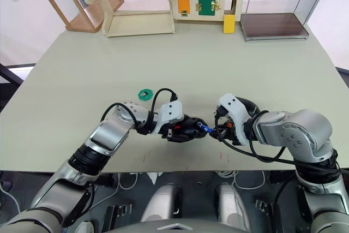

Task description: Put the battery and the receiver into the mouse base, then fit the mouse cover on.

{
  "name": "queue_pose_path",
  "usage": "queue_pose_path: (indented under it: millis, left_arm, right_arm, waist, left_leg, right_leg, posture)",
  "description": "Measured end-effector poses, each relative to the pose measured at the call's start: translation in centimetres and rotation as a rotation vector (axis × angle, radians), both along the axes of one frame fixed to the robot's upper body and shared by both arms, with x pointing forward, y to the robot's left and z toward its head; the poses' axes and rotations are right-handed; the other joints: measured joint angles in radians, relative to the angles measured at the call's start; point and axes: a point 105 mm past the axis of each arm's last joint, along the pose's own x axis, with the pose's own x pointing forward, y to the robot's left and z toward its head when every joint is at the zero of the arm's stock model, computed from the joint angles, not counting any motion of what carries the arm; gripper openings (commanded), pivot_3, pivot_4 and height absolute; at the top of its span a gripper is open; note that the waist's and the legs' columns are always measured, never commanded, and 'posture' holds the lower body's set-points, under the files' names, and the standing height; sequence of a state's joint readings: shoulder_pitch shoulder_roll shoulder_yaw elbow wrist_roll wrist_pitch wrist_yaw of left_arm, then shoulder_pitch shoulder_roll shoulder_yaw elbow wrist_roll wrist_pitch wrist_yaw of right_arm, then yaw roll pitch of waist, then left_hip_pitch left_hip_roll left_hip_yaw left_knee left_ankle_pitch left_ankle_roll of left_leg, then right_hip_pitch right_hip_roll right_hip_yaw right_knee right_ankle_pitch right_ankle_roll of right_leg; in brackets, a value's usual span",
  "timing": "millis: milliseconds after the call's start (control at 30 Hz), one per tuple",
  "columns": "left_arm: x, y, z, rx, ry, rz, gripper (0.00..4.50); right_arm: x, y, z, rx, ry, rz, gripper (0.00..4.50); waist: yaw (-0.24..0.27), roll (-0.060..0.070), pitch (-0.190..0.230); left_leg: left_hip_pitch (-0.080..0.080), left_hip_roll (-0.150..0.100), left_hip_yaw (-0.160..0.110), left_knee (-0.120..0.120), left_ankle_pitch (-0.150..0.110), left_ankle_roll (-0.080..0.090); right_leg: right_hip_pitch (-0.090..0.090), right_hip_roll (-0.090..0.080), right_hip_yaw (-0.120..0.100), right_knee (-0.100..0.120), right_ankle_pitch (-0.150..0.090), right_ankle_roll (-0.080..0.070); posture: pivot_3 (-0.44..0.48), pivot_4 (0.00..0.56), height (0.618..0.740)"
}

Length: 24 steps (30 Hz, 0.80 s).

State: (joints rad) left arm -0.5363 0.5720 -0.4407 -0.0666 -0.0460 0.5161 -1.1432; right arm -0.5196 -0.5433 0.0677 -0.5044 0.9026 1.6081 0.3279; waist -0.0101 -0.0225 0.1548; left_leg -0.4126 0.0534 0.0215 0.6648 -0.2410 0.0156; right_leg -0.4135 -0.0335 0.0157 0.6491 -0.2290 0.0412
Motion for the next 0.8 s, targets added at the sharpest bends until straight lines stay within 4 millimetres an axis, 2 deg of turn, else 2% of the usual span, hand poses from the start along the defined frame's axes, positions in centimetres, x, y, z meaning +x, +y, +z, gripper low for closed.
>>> queue_pose_path:
  millis: [500,567,600,633,667,700,767,800]
  left_arm:
    - [0.0,0.0,-0.1,-0.004,-0.006,0.009,2.97]
    - [-0.1,-0.1,-0.1,-0.005,-0.007,0.009,2.97]
    - [-0.1,-0.1,-0.1,-0.005,-0.007,0.009,2.97]
    - [-0.1,-0.1,-0.1,-0.005,-0.007,0.009,2.97]
    - [-0.1,-0.1,-0.1,-0.005,-0.007,0.009,2.97]
    - [-0.1,-0.1,-0.1,-0.005,-0.007,0.009,2.97]
    - [-0.1,-0.1,-0.1,-0.005,-0.007,0.01,2.97]
    - [-0.1,-0.1,-0.1,-0.006,-0.006,0.01,2.97]
  right_arm:
    - [1.0,1.6,-0.6,-0.034,0.039,-0.018,0.04]
    - [1.0,1.8,-0.6,-0.04,0.036,-0.021,1.08]
    - [1.1,1.8,-0.7,-0.041,0.037,-0.026,1.36]
    - [1.2,1.7,-0.9,-0.045,0.046,-0.034,1.92]
    - [1.2,1.7,-0.9,-0.046,0.047,-0.035,2.06]
    - [1.2,1.7,-0.9,-0.047,0.048,-0.037,2.6]
    - [1.2,1.7,-0.9,-0.043,0.048,-0.038,2.89]
    - [1.2,1.7,-0.8,-0.038,0.048,-0.036,2.89]
  waist:
    - [-0.001,0.0,0.0]
    - [0.0,0.0,0.0]
    - [0.0,0.0,0.0]
    - [0.0,0.0,0.0]
    - [0.0,0.0,0.0]
    - [0.0,0.0,0.0]
    - [0.0,0.0,0.0]
    - [0.0,0.0,0.0]
  left_leg:
    - [0.0,0.0,0.0,0.002,0.0,0.0]
    - [0.0,0.0,0.0,0.002,0.0,0.0]
    - [0.0,0.0,0.0,0.002,0.0,0.0]
    - [-0.001,0.0,0.0,0.002,0.0,0.0]
    - [-0.001,0.0,0.0,0.002,0.0,0.0]
    - [-0.001,0.0,0.0,0.002,0.0,0.0]
    - [0.0,0.0,0.0,0.002,0.0,0.0]
    - [0.0,0.0,0.0,0.002,0.0,0.0]
  right_leg:
    - [0.0,0.0,0.0,0.002,0.0,0.0]
    - [0.0,0.0,0.0,0.002,0.0,0.0]
    - [0.0,0.0,0.0,0.002,0.0,0.0]
    - [0.0,0.0,0.0,0.002,0.0,0.0]
    - [0.0,0.0,0.0,0.002,0.0,0.0]
    - [0.0,0.0,0.0,0.002,0.0,0.0]
    - [0.0,0.0,0.0,0.002,0.0,0.0]
    - [0.0,0.0,0.0,0.002,0.0,0.0]
  posture:
    - [0.0,0.15,0.74]
    - [0.0,0.15,0.74]
    - [0.0,0.15,0.74]
    - [0.0,0.15,0.74]
    - [0.0,0.15,0.74]
    - [0.0,0.15,0.74]
    - [0.0,0.15,0.74]
    - [0.0,0.15,0.74]
